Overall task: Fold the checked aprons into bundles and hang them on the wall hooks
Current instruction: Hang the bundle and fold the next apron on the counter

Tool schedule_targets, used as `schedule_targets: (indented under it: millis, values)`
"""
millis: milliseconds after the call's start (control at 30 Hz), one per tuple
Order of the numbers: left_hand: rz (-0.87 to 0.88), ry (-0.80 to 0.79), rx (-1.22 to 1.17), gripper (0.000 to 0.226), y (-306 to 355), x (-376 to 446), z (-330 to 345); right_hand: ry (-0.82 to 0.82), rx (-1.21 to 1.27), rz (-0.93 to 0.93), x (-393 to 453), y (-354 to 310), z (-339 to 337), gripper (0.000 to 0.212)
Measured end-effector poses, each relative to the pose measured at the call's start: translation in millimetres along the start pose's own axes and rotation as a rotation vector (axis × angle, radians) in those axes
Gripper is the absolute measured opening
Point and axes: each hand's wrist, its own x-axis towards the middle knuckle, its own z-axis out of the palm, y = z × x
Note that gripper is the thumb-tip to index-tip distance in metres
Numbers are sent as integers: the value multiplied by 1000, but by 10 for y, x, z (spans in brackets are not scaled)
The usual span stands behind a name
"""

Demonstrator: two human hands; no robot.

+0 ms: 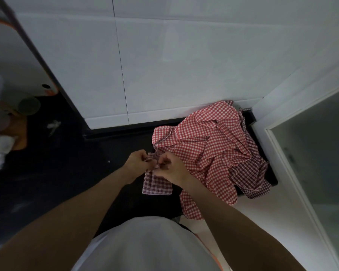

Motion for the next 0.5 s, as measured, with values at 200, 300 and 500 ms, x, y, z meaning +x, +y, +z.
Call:
schedule_targets:
  millis: [200, 300, 500]
  values:
    - [-86, -40, -122, 15, 50, -18, 22, 162, -236, -223, -23, 69, -24, 26]
    - [-99, 0, -113, 13, 50, -9, 32, 148, -293, -184, -22, 67, -20, 16]
    - [-112, 118, -121, 18, 64, -32, 48, -52, -19, -25, -112, -85, -137, 28]
